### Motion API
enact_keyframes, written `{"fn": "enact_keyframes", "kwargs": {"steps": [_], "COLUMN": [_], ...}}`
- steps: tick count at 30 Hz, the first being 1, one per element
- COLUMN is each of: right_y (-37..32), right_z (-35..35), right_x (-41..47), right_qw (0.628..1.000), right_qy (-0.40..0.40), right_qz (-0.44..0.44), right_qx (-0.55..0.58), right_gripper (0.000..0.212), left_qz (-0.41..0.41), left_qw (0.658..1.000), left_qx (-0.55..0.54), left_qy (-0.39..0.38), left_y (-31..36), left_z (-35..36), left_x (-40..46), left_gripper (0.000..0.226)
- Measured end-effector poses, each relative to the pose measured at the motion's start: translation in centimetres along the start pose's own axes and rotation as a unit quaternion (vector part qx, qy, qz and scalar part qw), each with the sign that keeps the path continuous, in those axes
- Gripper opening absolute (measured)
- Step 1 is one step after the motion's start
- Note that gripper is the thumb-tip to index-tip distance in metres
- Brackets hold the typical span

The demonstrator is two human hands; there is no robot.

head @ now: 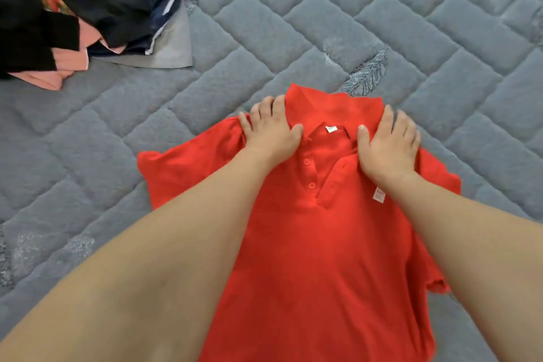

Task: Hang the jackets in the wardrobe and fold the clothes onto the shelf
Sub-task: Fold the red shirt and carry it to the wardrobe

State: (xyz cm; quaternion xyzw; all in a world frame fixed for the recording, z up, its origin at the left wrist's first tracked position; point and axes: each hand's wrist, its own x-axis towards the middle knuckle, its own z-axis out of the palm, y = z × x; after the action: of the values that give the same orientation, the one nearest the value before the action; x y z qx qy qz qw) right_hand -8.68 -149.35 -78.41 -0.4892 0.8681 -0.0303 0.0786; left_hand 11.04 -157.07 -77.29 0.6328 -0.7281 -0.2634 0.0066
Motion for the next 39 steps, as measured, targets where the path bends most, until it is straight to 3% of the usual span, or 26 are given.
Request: {"fn": "enact_keyframes", "kwargs": {"steps": [4, 8, 21, 28, 31, 33, 35, 36, 37, 39], "right_y": [0.7, 0.8, 0.9, 1.1, 1.0, 1.2, 1.7, 2.1, 2.5, 3.6], "right_z": [2.7, 3.7, 3.9, 4.0, 3.0, 1.8, 0.6, 0.1, -0.4, -1.1], "right_x": [-0.1, 0.2, 0.7, 0.7, 0.3, -0.4, -1.5, -2.4, -3.5, -6.3], "right_qw": [0.995, 0.994, 0.995, 0.984, 0.975, 0.966, 0.959, 0.959, 0.961, 0.971], "right_qy": [0.100, 0.109, 0.097, 0.149, 0.163, 0.171, 0.182, 0.185, 0.182, 0.144], "right_qz": [-0.009, -0.007, -0.004, -0.025, -0.045, -0.071, -0.092, -0.099, -0.111, -0.154], "right_qx": [0.016, 0.018, 0.016, 0.099, 0.141, 0.181, 0.198, 0.191, 0.174, 0.112], "right_gripper": [0.062, 0.064, 0.070, 0.039, 0.022, 0.015, 0.014, 0.016, 0.018, 0.029], "left_qz": [-0.017, -0.004, -0.001, 0.065, 0.044, 0.017, 0.009, 0.025, 0.050, 0.102], "left_qw": [0.992, 0.976, 0.979, 0.976, 0.989, 0.988, 0.942, 0.927, 0.940, 0.986], "left_qx": [0.058, 0.099, 0.095, 0.031, -0.019, -0.139, -0.336, -0.373, -0.335, -0.117], "left_qy": [0.110, 0.195, 0.183, 0.206, 0.140, 0.072, 0.023, 0.027, 0.043, 0.058], "left_y": [-0.1, -0.1, 0.1, -0.5, -0.7, -0.4, 0.1, -0.2, -1.0, -3.9], "left_z": [2.8, 4.5, 4.4, 4.5, 3.3, 1.3, -1.3, -2.0, -2.1, -1.2], "left_x": [1.3, 1.1, 1.5, 1.6, 1.9, 2.4, 1.6, 0.6, -0.6, -3.6], "left_gripper": [0.064, 0.056, 0.066, 0.041, 0.037, 0.032, 0.024, 0.021, 0.020, 0.027]}}
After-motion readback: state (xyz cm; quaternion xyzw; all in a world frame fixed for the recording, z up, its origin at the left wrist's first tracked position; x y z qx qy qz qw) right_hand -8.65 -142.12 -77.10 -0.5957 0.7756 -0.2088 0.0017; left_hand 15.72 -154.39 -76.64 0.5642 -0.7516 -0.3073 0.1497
